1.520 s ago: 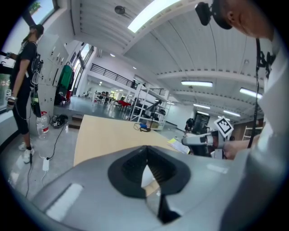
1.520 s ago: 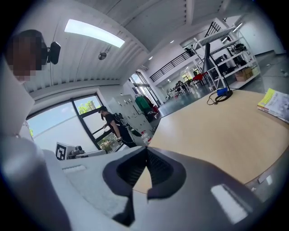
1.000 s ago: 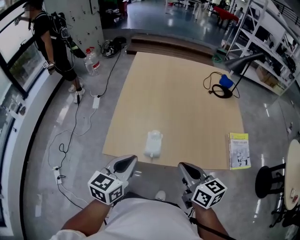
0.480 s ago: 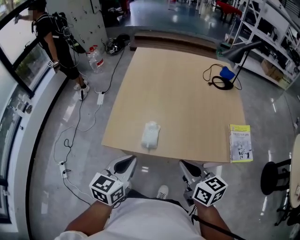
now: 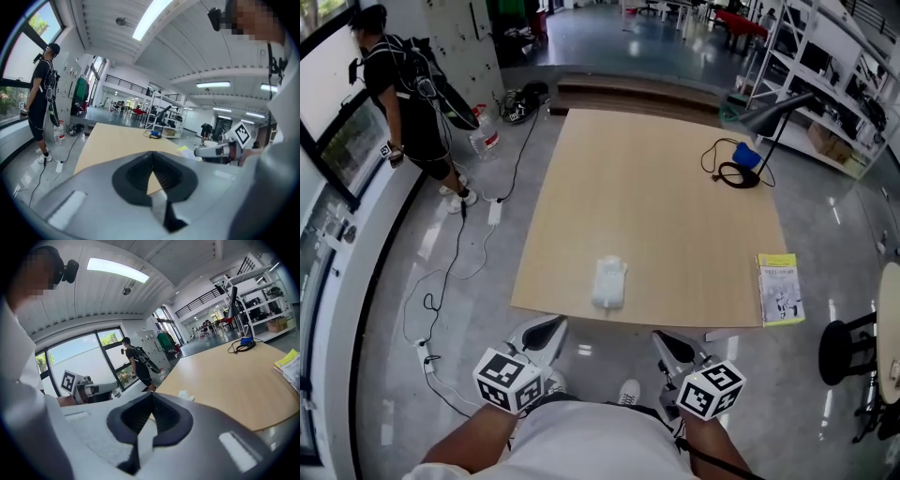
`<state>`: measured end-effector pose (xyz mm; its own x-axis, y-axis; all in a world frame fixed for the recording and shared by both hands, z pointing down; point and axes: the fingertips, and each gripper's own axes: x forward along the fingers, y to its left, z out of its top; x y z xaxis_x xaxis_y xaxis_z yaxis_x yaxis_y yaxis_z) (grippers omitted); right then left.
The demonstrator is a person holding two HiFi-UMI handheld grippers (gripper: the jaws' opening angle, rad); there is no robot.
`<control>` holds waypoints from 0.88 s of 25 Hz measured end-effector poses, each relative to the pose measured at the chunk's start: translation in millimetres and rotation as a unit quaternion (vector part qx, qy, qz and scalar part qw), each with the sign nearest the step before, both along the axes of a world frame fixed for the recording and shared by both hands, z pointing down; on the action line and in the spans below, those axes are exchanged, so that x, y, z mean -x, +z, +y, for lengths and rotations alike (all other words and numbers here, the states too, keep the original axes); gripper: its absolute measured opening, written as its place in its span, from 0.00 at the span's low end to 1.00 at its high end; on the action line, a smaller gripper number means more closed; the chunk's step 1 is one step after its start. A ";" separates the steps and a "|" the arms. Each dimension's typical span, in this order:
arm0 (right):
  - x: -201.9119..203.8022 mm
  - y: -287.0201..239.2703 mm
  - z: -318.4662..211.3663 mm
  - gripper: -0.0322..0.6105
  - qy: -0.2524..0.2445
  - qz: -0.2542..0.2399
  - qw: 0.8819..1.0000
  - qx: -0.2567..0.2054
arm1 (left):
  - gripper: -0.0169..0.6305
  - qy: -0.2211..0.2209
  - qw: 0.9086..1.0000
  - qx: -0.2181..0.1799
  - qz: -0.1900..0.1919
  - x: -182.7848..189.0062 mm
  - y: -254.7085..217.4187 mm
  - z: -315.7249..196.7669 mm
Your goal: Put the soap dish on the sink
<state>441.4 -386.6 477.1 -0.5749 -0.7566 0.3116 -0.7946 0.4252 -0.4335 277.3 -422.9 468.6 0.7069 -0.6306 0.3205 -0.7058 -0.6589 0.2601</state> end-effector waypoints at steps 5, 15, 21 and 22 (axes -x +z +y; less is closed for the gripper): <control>6.6 0.9 2.0 0.05 0.013 0.009 1.000 0.004 | 0.04 0.019 1.000 -0.003 0.007 3.3 -2.8 -0.2; 16.5 -3.1 2.0 0.05 0.024 0.022 0.999 0.002 | 0.04 0.030 0.999 -0.002 0.015 10.4 -3.7 -5.9; 17.3 -2.4 3.3 0.05 0.026 0.029 0.999 0.000 | 0.04 0.033 0.999 -0.003 0.016 11.7 -3.5 -5.8; 17.5 -2.3 3.3 0.05 0.026 0.029 0.999 0.001 | 0.04 0.033 0.999 -0.005 0.016 11.7 -4.3 -6.3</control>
<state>423.9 -383.3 474.8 -0.5161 -0.7842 0.3445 -0.8392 0.3825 -0.3866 265.6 -429.2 464.4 0.7571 -0.5848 0.2912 -0.6518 -0.7067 0.2754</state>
